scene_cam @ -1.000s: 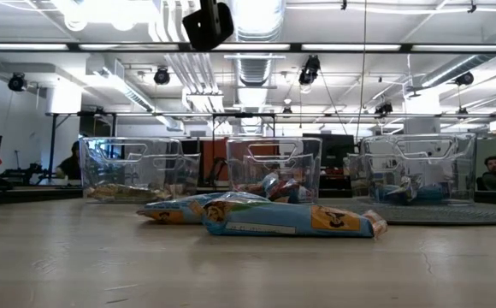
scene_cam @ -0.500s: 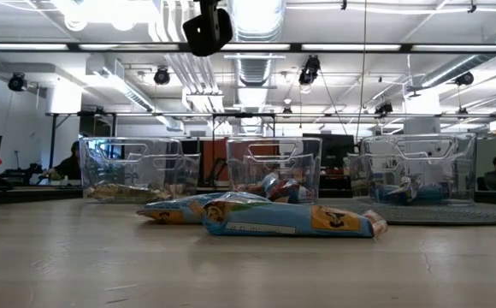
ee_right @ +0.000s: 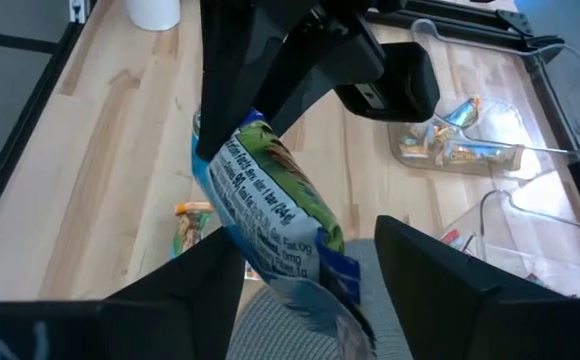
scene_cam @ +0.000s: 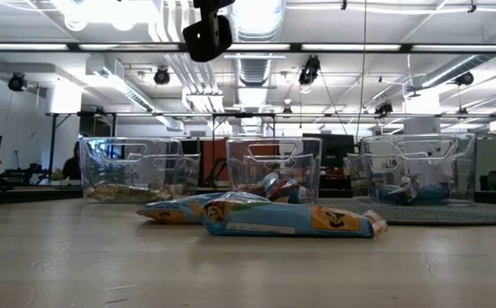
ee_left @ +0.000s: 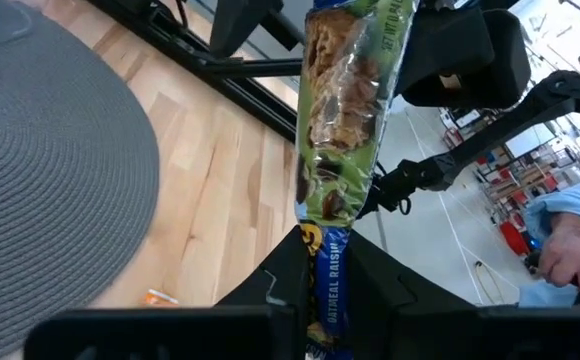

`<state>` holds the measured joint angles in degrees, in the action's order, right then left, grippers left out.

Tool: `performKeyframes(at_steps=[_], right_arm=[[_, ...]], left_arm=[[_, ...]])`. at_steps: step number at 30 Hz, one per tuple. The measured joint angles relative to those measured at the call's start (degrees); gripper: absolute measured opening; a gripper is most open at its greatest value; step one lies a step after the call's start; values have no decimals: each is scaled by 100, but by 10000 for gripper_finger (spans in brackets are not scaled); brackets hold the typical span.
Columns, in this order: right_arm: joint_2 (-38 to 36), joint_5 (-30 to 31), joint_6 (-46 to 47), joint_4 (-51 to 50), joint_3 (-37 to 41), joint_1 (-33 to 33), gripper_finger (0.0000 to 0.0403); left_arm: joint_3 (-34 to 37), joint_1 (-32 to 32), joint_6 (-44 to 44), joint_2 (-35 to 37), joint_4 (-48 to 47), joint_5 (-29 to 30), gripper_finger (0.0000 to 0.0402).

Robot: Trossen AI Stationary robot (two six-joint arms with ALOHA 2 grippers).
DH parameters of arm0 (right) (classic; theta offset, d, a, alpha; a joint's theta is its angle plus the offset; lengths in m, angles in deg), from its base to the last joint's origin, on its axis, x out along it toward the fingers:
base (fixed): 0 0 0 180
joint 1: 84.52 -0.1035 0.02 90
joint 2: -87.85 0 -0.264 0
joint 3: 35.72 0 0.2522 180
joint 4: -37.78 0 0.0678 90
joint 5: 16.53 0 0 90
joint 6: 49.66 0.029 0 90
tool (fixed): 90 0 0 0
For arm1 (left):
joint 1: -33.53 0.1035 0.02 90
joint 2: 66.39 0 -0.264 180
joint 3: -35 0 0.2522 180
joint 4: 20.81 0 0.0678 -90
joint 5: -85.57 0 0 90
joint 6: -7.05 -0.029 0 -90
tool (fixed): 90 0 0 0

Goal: Pick and place Granola Bars by type
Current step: Put the blue granola bar into the right transparent bin

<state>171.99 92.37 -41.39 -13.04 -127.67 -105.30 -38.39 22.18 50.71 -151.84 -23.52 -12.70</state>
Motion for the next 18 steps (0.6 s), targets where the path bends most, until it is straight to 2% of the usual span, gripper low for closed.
performKeyframes(at_steps=[4, 8, 12, 18], right_arm=[[0, 13, -4, -2, 0, 7, 224], [-2, 21, 2, -15, 0, 7, 218], [-2, 33, 9, -101, 0, 11, 188], [-2, 31, 34, -170, -2, 11, 130]], left_arm=[[0, 0, 0, 2, -17, 108, 26], [0, 0, -73, 2, -20, 278, 26], [0, 0, -35, 2, -22, 548, 40], [0, 2, 170, 3, -35, 844, 81]])
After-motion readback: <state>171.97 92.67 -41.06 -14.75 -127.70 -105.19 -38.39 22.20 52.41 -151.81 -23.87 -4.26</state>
